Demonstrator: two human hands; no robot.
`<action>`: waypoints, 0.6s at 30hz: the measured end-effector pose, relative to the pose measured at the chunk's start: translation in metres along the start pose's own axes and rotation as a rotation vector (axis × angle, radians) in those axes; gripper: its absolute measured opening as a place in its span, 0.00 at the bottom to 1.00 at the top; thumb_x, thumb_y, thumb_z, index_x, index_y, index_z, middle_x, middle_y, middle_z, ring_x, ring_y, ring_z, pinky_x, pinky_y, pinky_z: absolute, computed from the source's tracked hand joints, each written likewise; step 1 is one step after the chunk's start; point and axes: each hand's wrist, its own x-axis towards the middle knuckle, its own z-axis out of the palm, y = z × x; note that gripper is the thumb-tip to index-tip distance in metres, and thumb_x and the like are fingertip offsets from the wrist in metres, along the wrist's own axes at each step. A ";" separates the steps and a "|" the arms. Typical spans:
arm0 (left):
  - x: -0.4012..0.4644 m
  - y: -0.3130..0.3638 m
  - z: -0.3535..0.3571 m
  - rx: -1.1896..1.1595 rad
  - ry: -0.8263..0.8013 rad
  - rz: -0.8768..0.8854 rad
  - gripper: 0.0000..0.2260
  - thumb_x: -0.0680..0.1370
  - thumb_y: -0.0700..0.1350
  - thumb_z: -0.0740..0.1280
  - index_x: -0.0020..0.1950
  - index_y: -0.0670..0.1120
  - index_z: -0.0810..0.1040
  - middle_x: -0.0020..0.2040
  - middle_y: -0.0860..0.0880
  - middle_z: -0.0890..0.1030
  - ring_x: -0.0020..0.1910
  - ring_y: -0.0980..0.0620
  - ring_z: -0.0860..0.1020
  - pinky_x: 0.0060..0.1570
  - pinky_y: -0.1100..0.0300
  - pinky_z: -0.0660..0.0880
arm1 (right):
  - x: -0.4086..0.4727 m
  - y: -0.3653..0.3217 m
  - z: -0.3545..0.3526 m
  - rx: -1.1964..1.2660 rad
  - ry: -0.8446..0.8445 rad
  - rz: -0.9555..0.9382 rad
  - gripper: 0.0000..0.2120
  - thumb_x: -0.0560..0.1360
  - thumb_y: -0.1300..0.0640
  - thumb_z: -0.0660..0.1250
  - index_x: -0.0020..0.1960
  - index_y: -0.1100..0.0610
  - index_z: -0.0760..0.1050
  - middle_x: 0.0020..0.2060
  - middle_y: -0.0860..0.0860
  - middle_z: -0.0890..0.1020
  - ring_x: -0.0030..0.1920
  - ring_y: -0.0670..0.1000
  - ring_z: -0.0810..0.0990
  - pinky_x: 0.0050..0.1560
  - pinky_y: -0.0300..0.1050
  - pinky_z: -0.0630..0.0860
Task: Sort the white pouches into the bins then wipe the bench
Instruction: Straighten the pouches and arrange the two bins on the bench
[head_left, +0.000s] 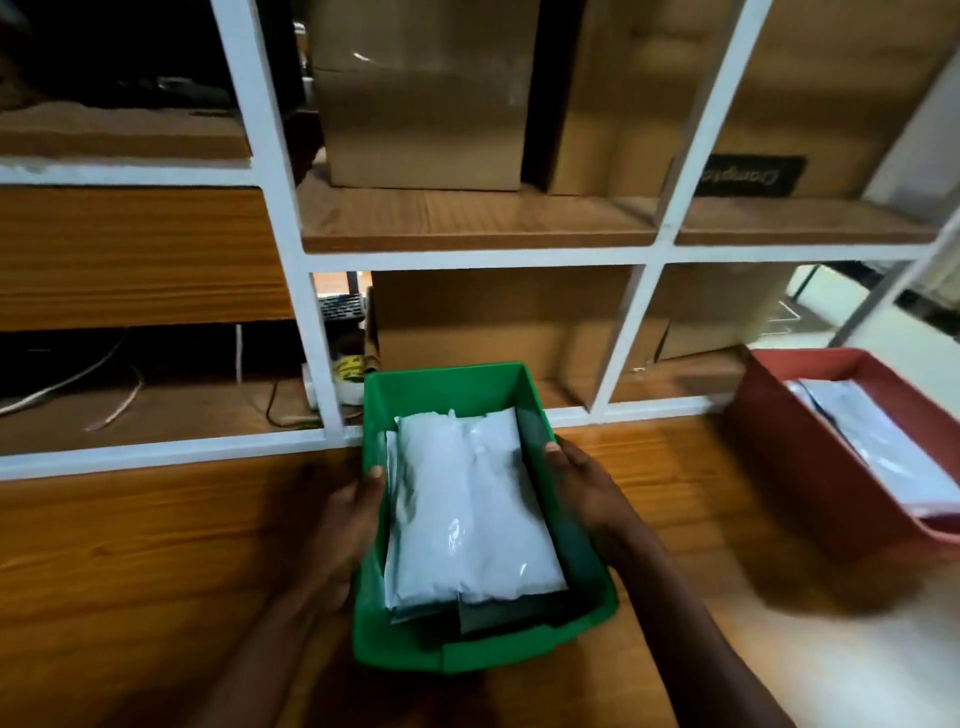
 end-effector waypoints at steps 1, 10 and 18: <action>-0.001 0.002 0.015 0.010 -0.018 0.011 0.19 0.82 0.59 0.58 0.50 0.45 0.80 0.44 0.41 0.84 0.44 0.40 0.83 0.45 0.47 0.80 | 0.000 -0.002 -0.017 0.002 0.002 0.001 0.12 0.85 0.54 0.57 0.60 0.54 0.79 0.56 0.55 0.84 0.54 0.52 0.81 0.54 0.45 0.77; -0.021 0.002 0.187 -0.084 -0.120 -0.003 0.23 0.71 0.72 0.63 0.51 0.56 0.83 0.50 0.48 0.86 0.50 0.44 0.84 0.56 0.40 0.78 | 0.018 0.036 -0.192 -0.136 0.067 0.071 0.13 0.85 0.52 0.58 0.64 0.53 0.76 0.58 0.50 0.81 0.58 0.49 0.78 0.48 0.36 0.72; -0.044 0.025 0.286 -0.053 0.000 0.066 0.11 0.84 0.52 0.58 0.52 0.49 0.78 0.43 0.51 0.81 0.40 0.55 0.78 0.37 0.63 0.70 | 0.045 0.066 -0.280 -0.132 0.063 0.074 0.17 0.84 0.52 0.60 0.71 0.54 0.73 0.62 0.50 0.79 0.62 0.50 0.77 0.65 0.44 0.70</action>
